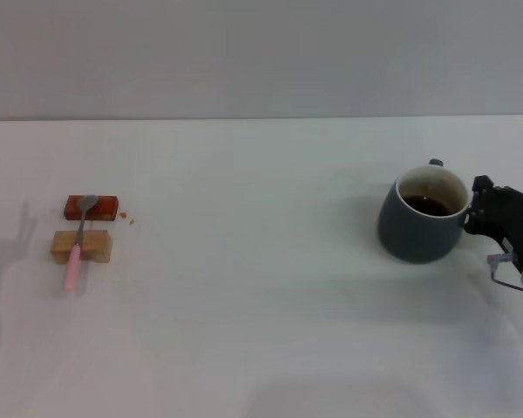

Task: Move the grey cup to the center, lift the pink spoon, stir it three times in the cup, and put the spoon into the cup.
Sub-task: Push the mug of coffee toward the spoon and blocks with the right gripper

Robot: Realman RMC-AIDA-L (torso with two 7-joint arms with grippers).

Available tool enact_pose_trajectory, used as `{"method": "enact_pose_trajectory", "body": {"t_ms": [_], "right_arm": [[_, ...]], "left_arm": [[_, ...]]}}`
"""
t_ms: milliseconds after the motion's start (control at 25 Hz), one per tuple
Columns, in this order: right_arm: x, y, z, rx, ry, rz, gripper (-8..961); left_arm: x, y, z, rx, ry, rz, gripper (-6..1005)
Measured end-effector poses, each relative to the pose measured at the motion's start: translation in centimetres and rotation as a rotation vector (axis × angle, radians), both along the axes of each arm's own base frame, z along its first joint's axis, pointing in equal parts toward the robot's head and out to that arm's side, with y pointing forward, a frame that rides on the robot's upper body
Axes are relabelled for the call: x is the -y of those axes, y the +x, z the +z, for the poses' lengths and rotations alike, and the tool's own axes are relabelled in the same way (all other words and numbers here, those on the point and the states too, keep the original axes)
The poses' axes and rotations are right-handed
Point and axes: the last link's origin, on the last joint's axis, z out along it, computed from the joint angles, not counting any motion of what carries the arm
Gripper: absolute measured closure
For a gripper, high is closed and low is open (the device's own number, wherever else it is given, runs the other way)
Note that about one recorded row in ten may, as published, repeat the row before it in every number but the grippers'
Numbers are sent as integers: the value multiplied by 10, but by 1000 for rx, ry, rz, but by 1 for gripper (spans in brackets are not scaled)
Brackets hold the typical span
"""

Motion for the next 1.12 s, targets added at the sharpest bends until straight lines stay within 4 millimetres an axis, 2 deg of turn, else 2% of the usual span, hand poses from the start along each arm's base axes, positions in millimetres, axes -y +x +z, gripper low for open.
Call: {"method": "enact_pose_trajectory", "body": {"t_ms": [160,680,1120], "right_arm": [[1,-10,-10,0,-42,35,955],[2,-27,-23,2,-99,101,954],[-1,-55,-46,14,-207,183,954]], "left_arm": [[0,0,0,0,0,0,177],[0,0,0,1,0,0,177],[-2,2,0,-1,-3,-9,176]]}}
